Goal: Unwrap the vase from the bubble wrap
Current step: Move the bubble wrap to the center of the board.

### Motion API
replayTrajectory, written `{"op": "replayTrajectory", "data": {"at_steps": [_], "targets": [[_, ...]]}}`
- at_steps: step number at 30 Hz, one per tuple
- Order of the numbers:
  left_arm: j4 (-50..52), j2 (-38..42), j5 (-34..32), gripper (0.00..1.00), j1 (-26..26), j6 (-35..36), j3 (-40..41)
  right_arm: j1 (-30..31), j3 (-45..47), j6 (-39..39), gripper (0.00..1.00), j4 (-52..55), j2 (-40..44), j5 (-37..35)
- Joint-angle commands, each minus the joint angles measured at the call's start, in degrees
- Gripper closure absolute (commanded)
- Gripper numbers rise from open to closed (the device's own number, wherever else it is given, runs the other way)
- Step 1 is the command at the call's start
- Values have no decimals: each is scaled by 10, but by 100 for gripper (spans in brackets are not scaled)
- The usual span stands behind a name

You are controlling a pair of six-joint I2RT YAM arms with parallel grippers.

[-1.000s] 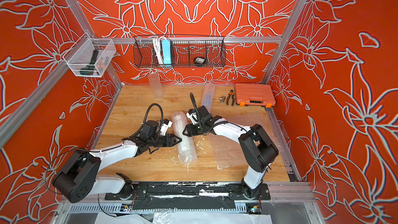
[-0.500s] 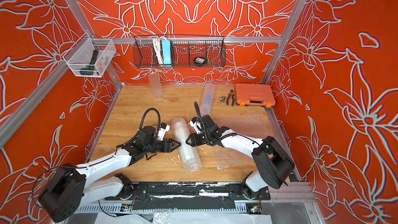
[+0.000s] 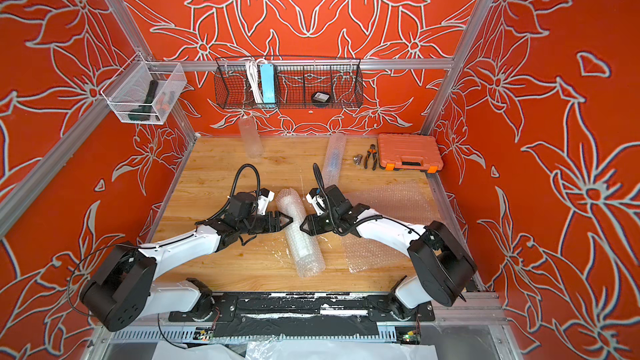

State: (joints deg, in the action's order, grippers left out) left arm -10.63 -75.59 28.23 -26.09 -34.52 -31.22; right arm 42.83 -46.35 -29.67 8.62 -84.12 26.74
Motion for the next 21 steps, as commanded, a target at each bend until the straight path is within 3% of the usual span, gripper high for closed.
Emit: {"op": "replayTrajectory", "data": {"at_steps": [1,14,21], "targets": [[-7,-12,3,27,3,17,-21,5,-15,23,46,57,11,-42],[15,-53,-14,37,2,42,-39,5,-122,113,45,129,-42,-137],[30,-57,-19,36,3,63,-43,5,-194,165,46,153,-95,-107]]}}
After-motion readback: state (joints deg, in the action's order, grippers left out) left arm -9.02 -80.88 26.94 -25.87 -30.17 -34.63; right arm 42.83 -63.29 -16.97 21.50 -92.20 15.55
